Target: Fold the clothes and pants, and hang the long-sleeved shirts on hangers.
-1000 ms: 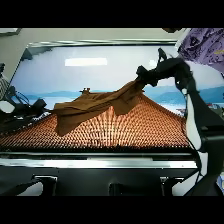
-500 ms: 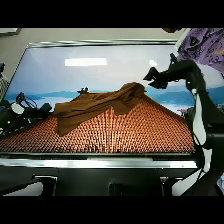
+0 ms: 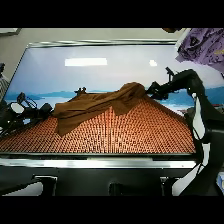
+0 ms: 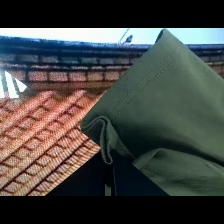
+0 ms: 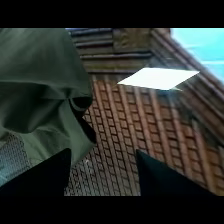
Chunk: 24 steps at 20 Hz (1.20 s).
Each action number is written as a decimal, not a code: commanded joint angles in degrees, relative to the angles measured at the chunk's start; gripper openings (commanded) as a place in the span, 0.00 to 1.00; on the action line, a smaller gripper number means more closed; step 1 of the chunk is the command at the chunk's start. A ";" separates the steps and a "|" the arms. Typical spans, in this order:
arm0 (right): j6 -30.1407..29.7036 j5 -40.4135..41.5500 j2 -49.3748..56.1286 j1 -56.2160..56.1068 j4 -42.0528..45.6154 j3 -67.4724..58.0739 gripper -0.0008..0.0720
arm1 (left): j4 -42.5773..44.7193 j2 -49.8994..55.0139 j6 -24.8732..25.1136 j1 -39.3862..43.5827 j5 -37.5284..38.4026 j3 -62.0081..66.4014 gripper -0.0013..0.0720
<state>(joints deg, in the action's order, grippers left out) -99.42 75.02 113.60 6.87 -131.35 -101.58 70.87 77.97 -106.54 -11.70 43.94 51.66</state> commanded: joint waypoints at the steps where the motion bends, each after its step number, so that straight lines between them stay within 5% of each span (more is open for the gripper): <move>1: -3.08 -3.08 3.28 -3.56 -1.57 0.28 0.66 | -0.02 0.04 0.02 0.00 0.15 0.07 0.04; 6: -2.99 -7.15 4.68 -8.31 -1.79 0.28 0.64 | -0.02 0.04 0.02 0.00 0.15 0.07 0.04; 7: -2.78 -6.82 4.66 -8.96 -1.92 0.24 0.50 | -0.02 0.04 0.00 0.00 0.17 0.07 0.04; 9: -1.36 -4.70 4.15 -9.27 -1.97 0.22 0.06 | -0.46 0.02 0.02 0.00 0.28 0.09 0.04; 14: 0.02 -4.85 -6.45 -6.05 -1.92 -1.99 0.05 | -0.59 -1.92 5.86 -0.04 5.77 10.36 0.04; 24: 3.23 -5.55 -44.13 0.79 3.69 -15.65 0.05 | 5.31 -9.81 9.29 -0.02 24.20 67.32 0.04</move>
<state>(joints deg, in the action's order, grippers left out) -97.38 69.80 80.79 6.33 -130.87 -115.35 74.26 71.07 -97.84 -11.68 61.10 105.19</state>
